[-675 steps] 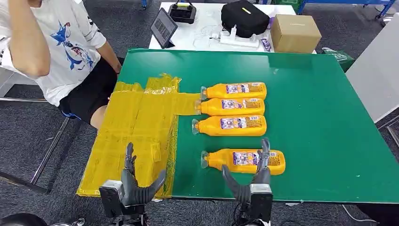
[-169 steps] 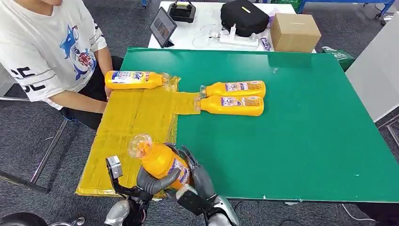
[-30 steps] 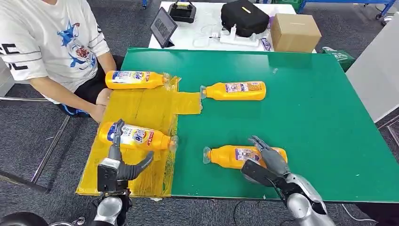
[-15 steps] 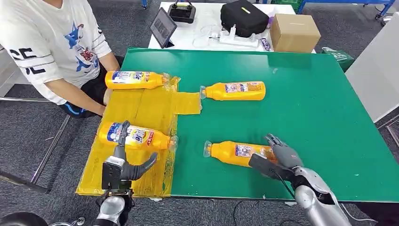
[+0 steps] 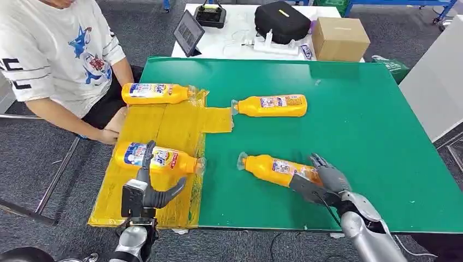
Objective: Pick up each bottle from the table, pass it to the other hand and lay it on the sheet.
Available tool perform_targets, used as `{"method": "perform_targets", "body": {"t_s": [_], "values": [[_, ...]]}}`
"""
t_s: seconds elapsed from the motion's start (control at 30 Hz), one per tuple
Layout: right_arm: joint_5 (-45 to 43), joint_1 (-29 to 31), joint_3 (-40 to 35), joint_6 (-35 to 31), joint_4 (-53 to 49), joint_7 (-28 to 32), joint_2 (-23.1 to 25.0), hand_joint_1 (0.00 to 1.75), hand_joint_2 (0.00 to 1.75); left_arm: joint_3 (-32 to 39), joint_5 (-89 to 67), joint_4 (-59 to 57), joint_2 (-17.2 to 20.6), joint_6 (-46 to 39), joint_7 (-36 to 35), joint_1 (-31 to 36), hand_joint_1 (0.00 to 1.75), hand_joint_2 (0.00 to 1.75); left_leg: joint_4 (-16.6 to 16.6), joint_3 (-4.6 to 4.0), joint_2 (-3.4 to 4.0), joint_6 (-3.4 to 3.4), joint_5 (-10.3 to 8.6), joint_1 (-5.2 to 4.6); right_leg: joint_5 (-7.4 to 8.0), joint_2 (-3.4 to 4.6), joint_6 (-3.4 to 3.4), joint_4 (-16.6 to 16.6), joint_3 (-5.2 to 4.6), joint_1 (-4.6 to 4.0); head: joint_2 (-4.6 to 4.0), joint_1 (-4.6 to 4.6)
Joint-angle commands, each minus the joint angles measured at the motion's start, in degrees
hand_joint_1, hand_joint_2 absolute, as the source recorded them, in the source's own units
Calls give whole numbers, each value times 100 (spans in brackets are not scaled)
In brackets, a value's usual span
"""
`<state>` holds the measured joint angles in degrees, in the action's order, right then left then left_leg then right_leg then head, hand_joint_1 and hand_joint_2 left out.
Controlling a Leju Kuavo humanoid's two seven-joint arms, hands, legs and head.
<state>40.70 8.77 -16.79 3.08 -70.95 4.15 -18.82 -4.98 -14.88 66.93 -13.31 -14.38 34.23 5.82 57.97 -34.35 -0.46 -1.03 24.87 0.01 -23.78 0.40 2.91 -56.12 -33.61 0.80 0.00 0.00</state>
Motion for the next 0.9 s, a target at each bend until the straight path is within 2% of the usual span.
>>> {"method": "perform_targets", "body": {"t_s": [0.03, 0.23, 0.33, 0.4, 0.43, 0.47, 0.53, 0.73, 0.77, 0.8, 0.9], "values": [[-196, -114, 29, -277, 347, 365, 519, 175, 175, -63, 123, -472, 9, 51, 7, 244, 0, 175, -8, 17, -1, 8, 0, 11, 2, -7, -12, 13, 20, -12, 0, 4], [-222, -172, 165, -519, 165, 578, 721, 175, 175, -86, 141, -443, -1, 66, 14, 232, 0, 175, -5, 15, 1, 7, 3, 7, -2, -4, -12, 7, 15, -8, 0, 0], [-278, -236, 306, -782, -19, 933, 908, 175, 175, -121, 164, -450, -13, 111, 11, 228, 0, 175, -3, 12, 2, 6, 3, 9, -3, -5, -10, 5, 14, -8, 0, 2], [-357, -324, 661, -1563, -342, 1519, 1327, 175, 175, -140, 233, -394, -42, 163, -9, 193, 0, 175, -1, 10, 3, 7, 5, 9, -4, -3, -11, 4, 13, -9, 0, 2], [-160, -371, 856, -2293, -671, 1666, 1637, 175, 175, -175, 301, -309, -54, 203, -47, 141, 0, 175, 0, 3, 7, 8, 5, 8, -4, 3, -11, 0, 5, -7, 0, 4], [-145, -405, 877, -2520, -922, 1718, 1777, 175, 175, -205, 356, -243, -60, 226, -79, 99, 0, 175, 0, -10, 10, 7, 3, 5, -2, 9, -8, -3, -9, -4, 0, 2], [-62, -416, 824, -2510, -1079, 1565, 1797, 175, 175, -232, 374, -206, -60, 228, -96, 74, 0, 175, 2, -25, 15, 7, 4, 4, -2, 15, -9, -8, -24, -3, 0, 4], [-60, -459, 853, -2528, -1060, 1592, 1740, 175, 175, -229, 376, -205, -50, 228, -99, 80, 0, 175, -1, -20, -3, 3, 1, 5, -4, -2, -6, -1, -16, -4, 0, 2], [-212, -449, 936, -2739, -1073, 1806, 1833, 175, 175, -236, 412, -212, -50, 246, -116, 83, 0, 175, -1, -22, -1, 3, 1, 4, -3, 1, -4, -1, -18, -3, 0, 2], [-363, -482, 1100, -3285, -1226, 2176, 2048, 175, 175, -274, 528, -190, -52, 321, -143, 72, 0, 175, 2, -15, 3, 5, 6, 8, -6, 2, -8, 0, -10, -7, 0, 2], [-339, -692, 1215, -4185, -1955, 2534, 2375, 175, 175, -436, 841, -67, -82, 542, -267, 44, 0, 175, 4, -22, 3, 6, 6, 5, -7, 2, -10, -6, -18, -4, 0, 4]]}}
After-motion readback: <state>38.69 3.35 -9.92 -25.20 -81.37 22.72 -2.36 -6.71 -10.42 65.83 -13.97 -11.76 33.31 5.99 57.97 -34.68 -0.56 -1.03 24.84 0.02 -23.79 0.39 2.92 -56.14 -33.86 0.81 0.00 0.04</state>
